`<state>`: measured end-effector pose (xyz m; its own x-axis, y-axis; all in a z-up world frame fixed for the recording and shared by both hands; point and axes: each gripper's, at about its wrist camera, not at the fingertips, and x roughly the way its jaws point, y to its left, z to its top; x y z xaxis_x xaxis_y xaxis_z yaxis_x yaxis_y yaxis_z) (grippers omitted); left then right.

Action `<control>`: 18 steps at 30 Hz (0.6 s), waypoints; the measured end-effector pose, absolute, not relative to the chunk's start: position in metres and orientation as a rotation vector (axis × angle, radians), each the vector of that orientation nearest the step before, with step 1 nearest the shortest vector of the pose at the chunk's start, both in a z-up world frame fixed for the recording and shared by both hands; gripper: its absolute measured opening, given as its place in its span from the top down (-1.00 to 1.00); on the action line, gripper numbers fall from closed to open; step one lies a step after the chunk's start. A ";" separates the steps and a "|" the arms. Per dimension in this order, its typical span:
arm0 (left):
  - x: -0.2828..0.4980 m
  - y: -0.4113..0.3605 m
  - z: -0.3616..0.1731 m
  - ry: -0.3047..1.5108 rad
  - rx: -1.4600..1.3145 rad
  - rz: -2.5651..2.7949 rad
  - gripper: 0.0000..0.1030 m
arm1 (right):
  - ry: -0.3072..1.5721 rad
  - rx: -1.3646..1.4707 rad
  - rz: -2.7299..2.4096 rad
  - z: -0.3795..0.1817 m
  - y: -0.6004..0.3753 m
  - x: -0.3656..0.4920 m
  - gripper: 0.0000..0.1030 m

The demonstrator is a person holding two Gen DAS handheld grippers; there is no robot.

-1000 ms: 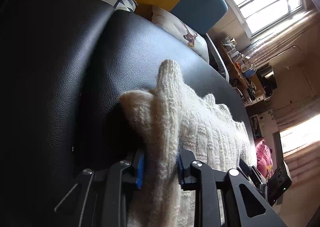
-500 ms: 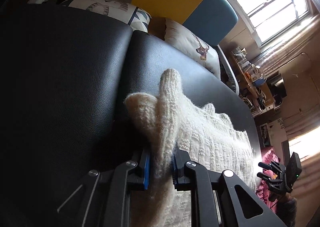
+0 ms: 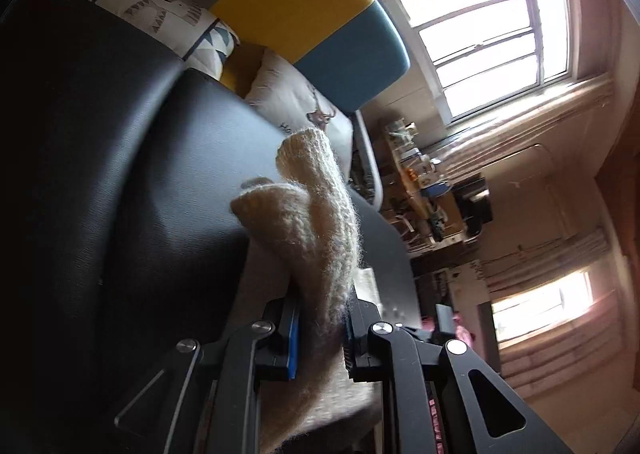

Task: Fold clothes
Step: 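Lift the sweater edge with the left gripper and fold it over the body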

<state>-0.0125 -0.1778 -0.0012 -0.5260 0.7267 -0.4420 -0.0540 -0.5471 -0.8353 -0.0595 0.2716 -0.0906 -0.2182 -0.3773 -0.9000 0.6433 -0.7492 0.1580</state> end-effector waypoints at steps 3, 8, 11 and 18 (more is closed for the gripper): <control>-0.015 -0.159 0.009 -1.156 -1.081 2.071 0.68 | 0.285 1.389 -2.038 -0.092 0.267 -0.057 0.14; -0.025 -0.130 0.027 -1.236 -1.021 2.029 0.68 | 0.197 1.355 -2.079 -0.095 0.257 -0.051 0.14; -0.030 -0.109 0.034 -1.238 -1.019 2.019 0.69 | 0.136 1.327 -2.097 -0.099 0.256 -0.048 0.14; -0.043 -0.053 0.036 -1.189 -1.092 2.016 0.69 | 0.015 1.262 -2.115 -0.105 0.254 -0.043 0.14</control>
